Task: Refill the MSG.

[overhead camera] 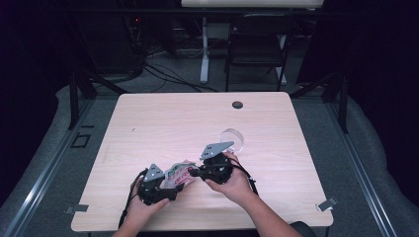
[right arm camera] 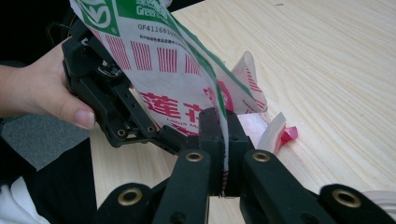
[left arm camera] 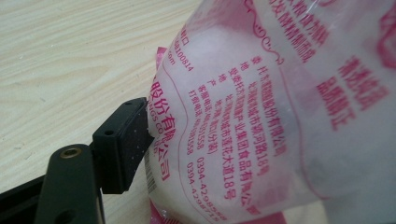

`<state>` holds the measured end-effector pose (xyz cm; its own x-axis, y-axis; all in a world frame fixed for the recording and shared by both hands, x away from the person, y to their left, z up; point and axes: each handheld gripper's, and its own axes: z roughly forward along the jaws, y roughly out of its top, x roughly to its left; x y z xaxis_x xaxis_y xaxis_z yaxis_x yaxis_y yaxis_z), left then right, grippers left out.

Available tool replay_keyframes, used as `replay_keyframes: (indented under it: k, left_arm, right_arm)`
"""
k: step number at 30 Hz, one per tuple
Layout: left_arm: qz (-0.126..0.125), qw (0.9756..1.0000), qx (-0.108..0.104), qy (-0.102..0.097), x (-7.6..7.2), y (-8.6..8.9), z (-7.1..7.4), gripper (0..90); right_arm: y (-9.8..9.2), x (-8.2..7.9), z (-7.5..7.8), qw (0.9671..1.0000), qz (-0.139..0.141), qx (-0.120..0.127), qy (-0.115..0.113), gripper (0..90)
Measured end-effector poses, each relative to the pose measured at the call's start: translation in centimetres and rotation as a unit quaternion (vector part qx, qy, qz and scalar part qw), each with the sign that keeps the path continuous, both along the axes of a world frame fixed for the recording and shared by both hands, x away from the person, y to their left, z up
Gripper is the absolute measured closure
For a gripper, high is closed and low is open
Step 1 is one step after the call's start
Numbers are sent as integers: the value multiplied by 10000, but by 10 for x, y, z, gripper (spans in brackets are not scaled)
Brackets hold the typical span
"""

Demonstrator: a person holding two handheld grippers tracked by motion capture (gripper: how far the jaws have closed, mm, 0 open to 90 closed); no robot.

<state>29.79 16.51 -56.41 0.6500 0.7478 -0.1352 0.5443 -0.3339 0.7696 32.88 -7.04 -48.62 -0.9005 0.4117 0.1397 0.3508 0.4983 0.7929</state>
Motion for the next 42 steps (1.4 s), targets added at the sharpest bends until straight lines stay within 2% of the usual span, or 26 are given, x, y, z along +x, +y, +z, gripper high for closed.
replay_keyframes:
  k: [4, 7, 11, 21, 25, 34, 42]
  left_arm:
    - [42, 10000, 3, 37, 2, -1, -4, 248]
    - [31, 9998, 80, 177, 5, -3, -9, 234]
    - [-30, 9996, 220, 155, 7, -6, -13, 242]
    - [-70, 9990, 350, 257, 10, -9, -20, 258]
    - [-98, 9989, 404, 231, 10, -9, -21, 269]
    - [-152, 9988, 463, 41, 11, -10, -24, 301]
    - [-147, 9988, 465, 36, 11, -10, -24, 317]
  right_arm:
    - [0, 0, 0, 10000, 10, 8, 4, 900]
    - [0, 0, 0, 10000, 9, 12, 0, 900]
    - [0, 0, -1, 10000, 12, 14, -1, 900]
    - [0, -1, -1, 10000, -7, 22, -7, 900]
    - [0, -1, -1, 10000, -13, 14, -14, 900]
    - [0, -1, -1, 10000, -34, 16, -25, 900]
    - [0, -2, -1, 10000, -38, 14, -25, 900]
